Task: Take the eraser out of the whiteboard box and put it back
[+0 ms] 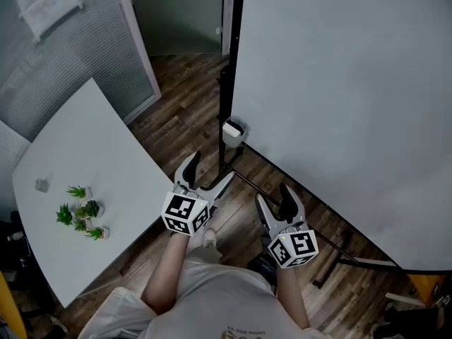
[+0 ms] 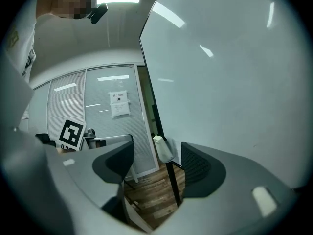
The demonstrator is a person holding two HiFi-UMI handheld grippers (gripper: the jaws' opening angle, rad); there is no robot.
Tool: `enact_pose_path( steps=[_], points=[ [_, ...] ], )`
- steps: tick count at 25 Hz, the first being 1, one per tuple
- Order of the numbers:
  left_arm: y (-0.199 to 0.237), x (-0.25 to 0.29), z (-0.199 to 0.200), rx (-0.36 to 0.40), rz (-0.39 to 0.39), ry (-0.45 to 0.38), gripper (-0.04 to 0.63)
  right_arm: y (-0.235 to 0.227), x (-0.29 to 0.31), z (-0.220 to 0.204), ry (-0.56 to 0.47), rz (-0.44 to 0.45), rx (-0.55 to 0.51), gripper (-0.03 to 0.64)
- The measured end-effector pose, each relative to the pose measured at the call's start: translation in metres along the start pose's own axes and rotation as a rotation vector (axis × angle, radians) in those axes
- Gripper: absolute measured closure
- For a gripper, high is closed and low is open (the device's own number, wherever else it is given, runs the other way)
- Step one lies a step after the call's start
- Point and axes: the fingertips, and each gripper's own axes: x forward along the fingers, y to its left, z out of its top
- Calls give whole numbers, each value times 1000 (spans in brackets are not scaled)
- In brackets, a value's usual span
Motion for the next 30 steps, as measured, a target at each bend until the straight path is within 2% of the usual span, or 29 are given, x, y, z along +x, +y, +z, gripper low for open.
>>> enact_pose_path(
  steps=[8,15,18,30],
  points=[
    [25,36,0,18,-87,14,184,-12,38,1,-13,-86,-7,325],
    [31,52,-5,28,-147,34,184,-12,44,10,-57,-143,-14,325],
    [32,56,-2,42,-151,25,186,-12,39,17,-94,-154,-15,331],
    [32,66,7,63,-131,-1,192,-18,43,17,-90,-147,-28,330]
  ],
)
